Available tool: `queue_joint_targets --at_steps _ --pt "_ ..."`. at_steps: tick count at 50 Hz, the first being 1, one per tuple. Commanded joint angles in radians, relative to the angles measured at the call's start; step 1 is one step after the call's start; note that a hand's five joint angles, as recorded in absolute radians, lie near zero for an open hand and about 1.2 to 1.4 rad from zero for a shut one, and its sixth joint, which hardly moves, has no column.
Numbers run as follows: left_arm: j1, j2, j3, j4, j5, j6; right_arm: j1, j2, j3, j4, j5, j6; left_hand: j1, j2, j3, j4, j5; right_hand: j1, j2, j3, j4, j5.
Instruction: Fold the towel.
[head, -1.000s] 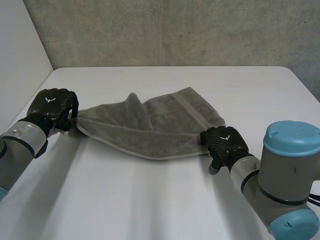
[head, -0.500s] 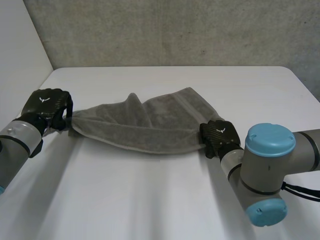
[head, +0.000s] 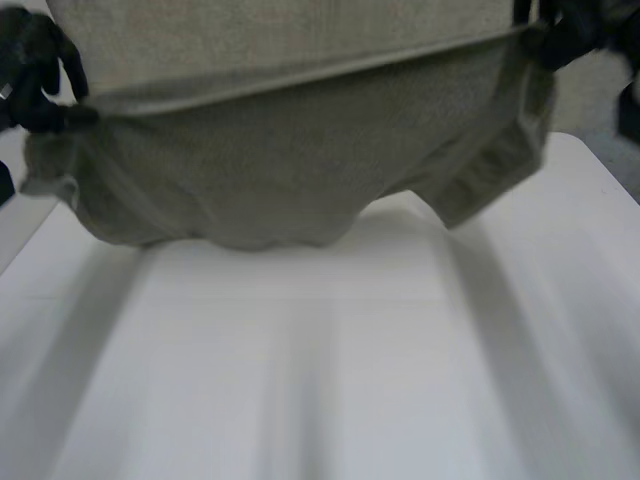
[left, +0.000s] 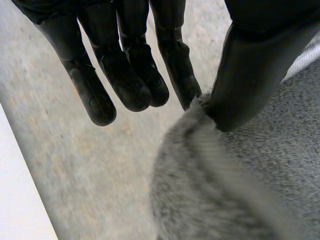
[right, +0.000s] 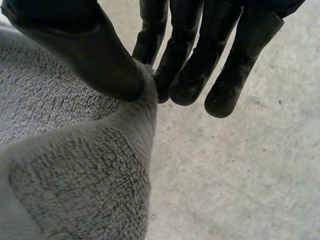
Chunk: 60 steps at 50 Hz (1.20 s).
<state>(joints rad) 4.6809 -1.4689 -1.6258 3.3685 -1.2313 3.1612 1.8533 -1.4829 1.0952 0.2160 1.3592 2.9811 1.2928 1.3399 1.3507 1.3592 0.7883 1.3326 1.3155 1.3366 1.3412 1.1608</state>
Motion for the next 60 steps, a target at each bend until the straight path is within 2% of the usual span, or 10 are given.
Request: queue_joint_targets --at_steps 1,9,19,31,33,34,35,39,46,60 --pt "0.035 0.002 0.115 -0.092 0.061 -0.004 -0.040 0.107 -0.292 0.284 -0.088 -0.138 0.103 0.056 0.046 0.037 0.433 0.064 0.081 0.060 0.055 0.061" --pt "0.030 -0.215 0.196 -0.097 0.061 0.006 0.018 0.257 -0.414 0.367 -0.031 -0.258 0.103 0.056 0.046 0.037 0.433 0.064 0.081 0.060 0.055 0.061" --pt "-0.010 -0.481 0.334 -0.110 0.061 0.008 0.136 0.510 -0.473 0.367 0.116 -0.398 0.103 0.056 0.046 0.037 0.433 0.064 0.081 0.060 0.055 0.061" --pt "-0.030 -0.579 0.351 -0.069 0.069 0.014 0.138 0.535 -0.411 0.290 0.124 -0.395 0.103 0.056 0.046 0.037 0.433 0.064 0.081 0.060 0.055 0.061" --pt "-0.037 -0.613 0.342 -0.049 0.070 0.029 0.139 0.532 -0.362 0.284 0.121 -0.392 -0.842 -0.889 -0.900 -0.909 -0.512 0.064 0.081 0.060 0.055 0.061" --pt "-0.038 -0.613 0.342 -0.049 0.070 0.029 0.139 0.532 -0.362 0.284 0.121 -0.392 -0.847 -0.894 -0.905 -0.914 -0.517 0.064 0.081 0.060 0.055 0.061" --pt "-0.048 -0.642 0.343 -0.046 0.070 0.042 0.139 0.526 -0.330 0.280 0.120 -0.390 -1.042 -1.089 -1.100 -1.109 -0.712 0.064 0.081 0.060 0.055 0.061" --pt "-0.084 -0.703 0.353 -0.043 0.070 0.083 0.144 0.512 -0.261 0.250 0.118 -0.390 -1.073 -1.120 -1.131 -1.140 -0.743 0.064 0.081 0.060 0.055 0.061" --pt "-0.155 -0.882 0.440 -0.054 0.062 0.258 0.144 0.447 -0.092 0.140 0.117 -0.392 -1.073 -1.120 -1.131 -1.140 -0.743 0.064 0.081 0.060 0.055 0.061" --pt "-0.212 -1.062 0.668 -0.152 0.006 0.286 0.144 0.395 0.095 0.020 0.106 -0.390 -1.035 -1.082 -1.093 -1.102 -0.705 0.064 0.081 0.060 0.055 0.061"
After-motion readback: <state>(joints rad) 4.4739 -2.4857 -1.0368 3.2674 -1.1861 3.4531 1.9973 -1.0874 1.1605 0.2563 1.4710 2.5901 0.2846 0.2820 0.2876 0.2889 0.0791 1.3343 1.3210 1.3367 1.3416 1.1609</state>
